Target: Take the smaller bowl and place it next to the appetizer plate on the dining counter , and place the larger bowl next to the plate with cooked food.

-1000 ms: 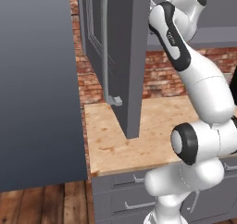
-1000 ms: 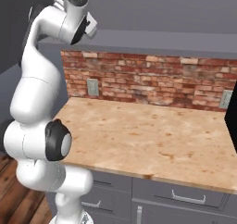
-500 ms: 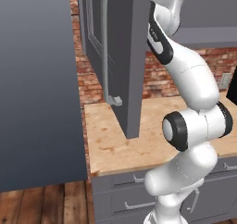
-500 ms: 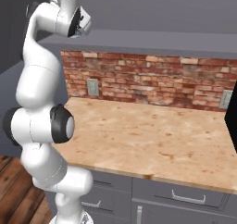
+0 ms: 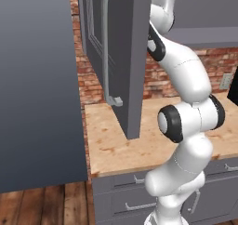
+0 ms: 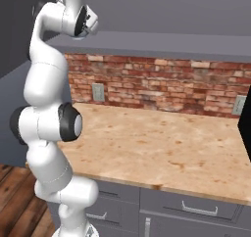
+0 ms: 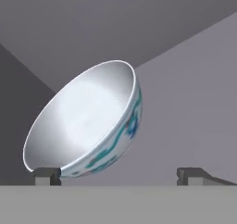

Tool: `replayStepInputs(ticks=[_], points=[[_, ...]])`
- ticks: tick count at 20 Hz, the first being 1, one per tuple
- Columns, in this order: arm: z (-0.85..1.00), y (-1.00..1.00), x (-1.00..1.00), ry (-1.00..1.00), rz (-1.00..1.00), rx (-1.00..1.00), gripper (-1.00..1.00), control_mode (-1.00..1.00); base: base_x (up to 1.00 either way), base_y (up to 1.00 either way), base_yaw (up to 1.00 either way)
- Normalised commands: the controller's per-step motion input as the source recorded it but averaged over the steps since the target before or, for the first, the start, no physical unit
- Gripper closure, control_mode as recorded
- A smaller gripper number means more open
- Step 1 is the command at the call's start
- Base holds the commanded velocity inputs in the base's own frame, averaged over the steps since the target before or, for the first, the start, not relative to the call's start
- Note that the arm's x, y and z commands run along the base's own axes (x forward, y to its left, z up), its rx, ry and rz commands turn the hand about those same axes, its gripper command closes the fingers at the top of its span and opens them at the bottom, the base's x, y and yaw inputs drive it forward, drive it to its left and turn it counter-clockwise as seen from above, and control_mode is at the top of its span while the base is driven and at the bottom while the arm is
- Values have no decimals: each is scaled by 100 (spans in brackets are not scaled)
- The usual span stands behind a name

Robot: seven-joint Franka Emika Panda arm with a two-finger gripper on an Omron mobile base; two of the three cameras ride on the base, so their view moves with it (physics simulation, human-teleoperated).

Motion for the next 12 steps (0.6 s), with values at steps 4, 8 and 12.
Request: replayStepInputs(ticks=[4,8,12], points=[[-21,0,26,0,-8,-3,-100,-100,0,0,0],[-3,0,37,0,-9,-1,-100,-100,0,0,0],[0,6,49,-5,-8,0,-100,-100,0,0,0]])
